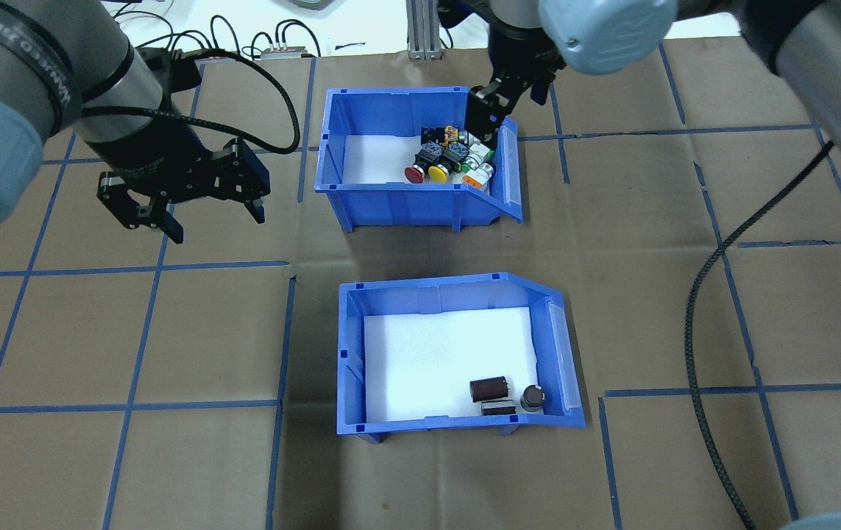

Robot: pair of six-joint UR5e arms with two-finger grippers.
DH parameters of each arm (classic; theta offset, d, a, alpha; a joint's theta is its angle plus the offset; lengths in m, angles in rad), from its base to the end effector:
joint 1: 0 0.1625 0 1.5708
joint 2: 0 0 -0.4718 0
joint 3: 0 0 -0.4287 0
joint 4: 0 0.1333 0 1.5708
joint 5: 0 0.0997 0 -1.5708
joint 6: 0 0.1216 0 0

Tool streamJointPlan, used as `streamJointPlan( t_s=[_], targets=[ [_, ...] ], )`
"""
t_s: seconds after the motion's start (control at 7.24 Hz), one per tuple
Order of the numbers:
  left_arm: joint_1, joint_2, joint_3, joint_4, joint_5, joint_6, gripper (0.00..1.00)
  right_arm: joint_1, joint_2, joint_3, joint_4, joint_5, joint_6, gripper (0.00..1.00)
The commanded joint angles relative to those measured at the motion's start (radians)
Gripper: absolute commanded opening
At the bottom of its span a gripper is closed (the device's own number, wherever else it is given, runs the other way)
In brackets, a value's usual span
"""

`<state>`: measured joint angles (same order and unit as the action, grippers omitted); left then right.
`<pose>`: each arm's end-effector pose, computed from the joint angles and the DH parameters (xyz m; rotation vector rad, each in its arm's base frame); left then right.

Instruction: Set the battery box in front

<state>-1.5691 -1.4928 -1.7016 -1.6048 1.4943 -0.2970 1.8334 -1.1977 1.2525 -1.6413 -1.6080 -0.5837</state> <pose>-0.1418 -0.4804 0.4808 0.4626 -3.0401 -0.1494 0.3065 -0.6441 0.4584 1.2735 -2.8289 0.0148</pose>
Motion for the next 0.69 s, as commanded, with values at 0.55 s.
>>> streamJointPlan(
  t_s=[0.55],
  targets=[
    [-0.308, 0.172, -0.366, 0.258, 0.001, -1.283, 1.00, 0.194, 0.171, -0.053, -0.150, 0.000, -0.401, 1.00]
  ],
)
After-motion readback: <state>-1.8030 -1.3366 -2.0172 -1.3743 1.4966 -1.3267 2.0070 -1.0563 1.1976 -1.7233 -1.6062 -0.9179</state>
